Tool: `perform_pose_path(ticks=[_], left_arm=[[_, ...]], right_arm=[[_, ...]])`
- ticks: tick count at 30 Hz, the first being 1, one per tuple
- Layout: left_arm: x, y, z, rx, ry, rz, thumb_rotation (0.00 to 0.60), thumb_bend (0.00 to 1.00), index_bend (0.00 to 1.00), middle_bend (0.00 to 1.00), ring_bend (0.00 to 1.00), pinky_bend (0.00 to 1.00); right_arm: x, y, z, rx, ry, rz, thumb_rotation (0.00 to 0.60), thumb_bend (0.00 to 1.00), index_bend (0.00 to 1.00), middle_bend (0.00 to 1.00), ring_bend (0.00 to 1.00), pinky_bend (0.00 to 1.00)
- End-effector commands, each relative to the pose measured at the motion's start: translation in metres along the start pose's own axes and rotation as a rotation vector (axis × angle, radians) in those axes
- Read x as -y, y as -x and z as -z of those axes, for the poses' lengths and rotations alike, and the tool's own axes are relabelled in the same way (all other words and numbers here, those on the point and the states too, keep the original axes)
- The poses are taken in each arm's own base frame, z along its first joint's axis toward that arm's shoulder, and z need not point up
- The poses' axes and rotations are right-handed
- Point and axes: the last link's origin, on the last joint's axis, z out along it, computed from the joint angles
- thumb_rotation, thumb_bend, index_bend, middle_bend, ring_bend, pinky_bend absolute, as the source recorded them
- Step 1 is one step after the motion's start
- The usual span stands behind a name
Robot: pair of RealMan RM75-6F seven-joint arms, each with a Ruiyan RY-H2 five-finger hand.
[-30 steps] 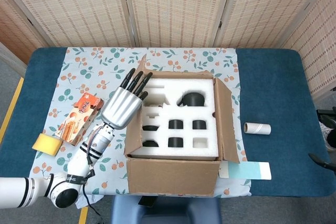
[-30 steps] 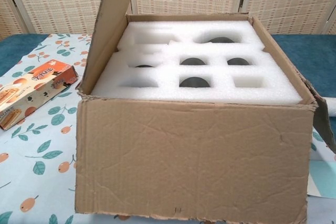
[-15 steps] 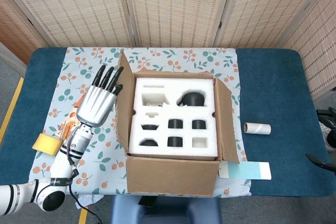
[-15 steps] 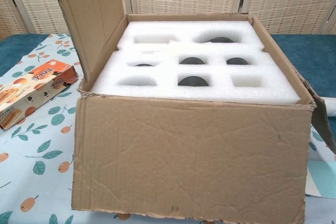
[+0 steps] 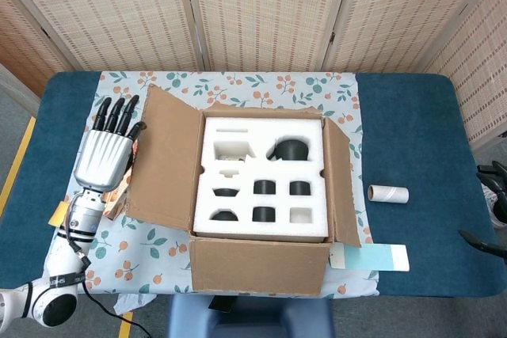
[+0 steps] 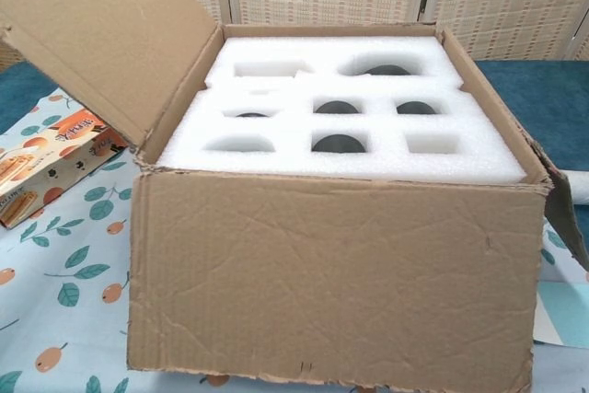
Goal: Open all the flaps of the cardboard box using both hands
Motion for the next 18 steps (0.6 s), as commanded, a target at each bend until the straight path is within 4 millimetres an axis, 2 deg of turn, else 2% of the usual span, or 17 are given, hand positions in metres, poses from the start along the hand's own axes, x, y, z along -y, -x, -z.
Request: perform_pose_path(ticks=[1, 5, 10, 13, 15, 18], left_arm=[[0.012, 0.004, 0.011, 0.016, -0.022, 0.013, 0.6, 1.0, 0.33, 0.0, 0.0, 0.0], [0.022, 0.013, 0.028, 0.064, -0.035, 0.044, 0.6, 1.0, 0.27, 0.0, 0.0, 0.0], [0.038, 0.032, 0.061, 0.131, -0.075, 0.113, 0.6, 1.0, 0.14, 0.0, 0.0, 0.0], [0.054, 0.046, 0.084, 0.163, -0.129, 0.161, 0.6, 1.0, 0.09, 0.0, 0.0, 0.0], [0.061, 0.052, 0.094, 0.172, -0.148, 0.18, 0.6, 0.94, 0.04, 0.0, 0.0, 0.0], [0.079, 0.064, 0.13, 0.198, -0.218, 0.223, 0.6, 0.82, 0.02, 0.0, 0.0, 0.0]], right_arm=[[0.001, 0.002, -0.002, 0.008, 0.0, 0.005, 0.6, 0.21, 0.11, 0.0, 0.0, 0.0], [0.005, 0.003, -0.001, -0.008, -0.009, 0.025, 0.6, 0.21, 0.11, 0.0, 0.0, 0.0], [0.007, 0.007, 0.001, -0.033, -0.007, 0.059, 0.6, 0.21, 0.11, 0.0, 0.0, 0.0], [0.01, 0.012, 0.0, -0.029, -0.008, 0.079, 0.6, 0.21, 0.11, 0.0, 0.0, 0.0], [0.011, 0.014, 0.0, -0.026, -0.009, 0.088, 0.6, 0.21, 0.11, 0.0, 0.0, 0.0], [0.015, 0.023, -0.004, -0.013, -0.011, 0.141, 0.6, 0.21, 0.11, 0.0, 0.0, 0.0]])
